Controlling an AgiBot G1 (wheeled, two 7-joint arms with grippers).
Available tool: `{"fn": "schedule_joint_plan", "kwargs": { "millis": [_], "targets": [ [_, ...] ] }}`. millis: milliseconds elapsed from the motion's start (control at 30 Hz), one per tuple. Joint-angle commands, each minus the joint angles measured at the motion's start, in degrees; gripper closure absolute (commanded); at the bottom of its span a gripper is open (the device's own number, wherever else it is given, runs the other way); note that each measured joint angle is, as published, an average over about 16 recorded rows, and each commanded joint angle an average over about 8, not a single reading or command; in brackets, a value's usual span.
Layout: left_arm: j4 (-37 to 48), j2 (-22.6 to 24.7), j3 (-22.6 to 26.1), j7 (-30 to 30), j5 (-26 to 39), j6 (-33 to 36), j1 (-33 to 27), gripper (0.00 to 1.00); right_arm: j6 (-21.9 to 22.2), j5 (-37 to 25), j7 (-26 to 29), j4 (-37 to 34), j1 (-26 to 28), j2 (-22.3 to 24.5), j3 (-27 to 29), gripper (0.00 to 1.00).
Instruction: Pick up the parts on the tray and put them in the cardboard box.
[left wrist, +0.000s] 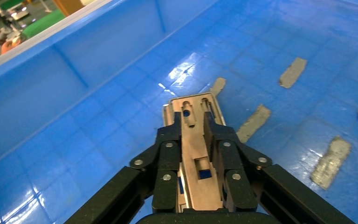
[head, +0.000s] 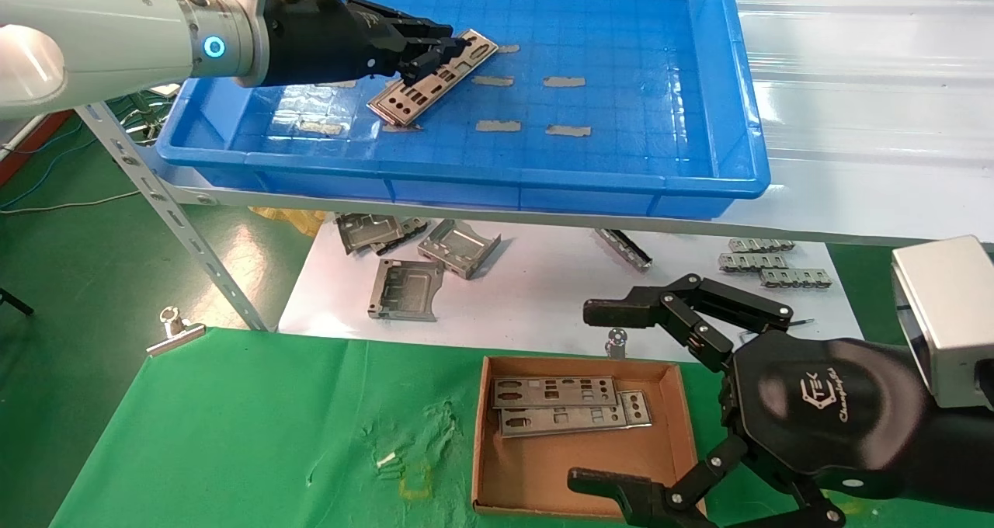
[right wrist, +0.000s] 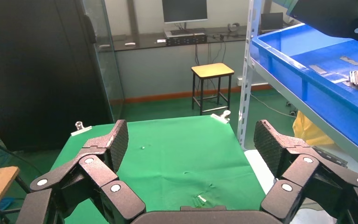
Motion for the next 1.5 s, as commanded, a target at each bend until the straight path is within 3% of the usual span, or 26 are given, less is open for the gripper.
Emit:
{"fn": "schedule_joint_plan", "kwargs": {
  "millis": [33,733,800,1000,1033,1500],
  "targets": [
    [-0.07,-0.03,0.15,0.84,0.02,0.65,-0.24,0.00,0.00,0.00,0.00,0.00,0.00,0.00,0.00,0.00],
    [1.84,0.33,1.02,-1.37,-0.57,1.55,-0.07,0.00,0.01,0.02,-0.01,0.00,0.01,0.01,-0.03,0.00],
    [1.66,0.35,1.18,-1.64,-0.52,1.29,0.10,0.15,0.01,0.02,-0.02,0.00,0.01,0.01,-0.03,0.00],
    [1.06,0.40,1.60,-2.26,-0.57,0.53,0.61,0.90,0.02,0.03,-0.02,0.00,0.01,0.01,-0.04,0.00],
    [0.95,0.41,1.67,-2.33,-0.60,0.41,0.70,0.98,0.02,0.03,-0.02,0.00,0.01,0.02,-0.04,0.00],
    [-0.28,0.46,2.54,-2.77,-1.25,-1.01,1.38,1.00,0.02,0.04,-0.03,0.00,0.01,0.02,-0.06,0.00]
  ]
}}
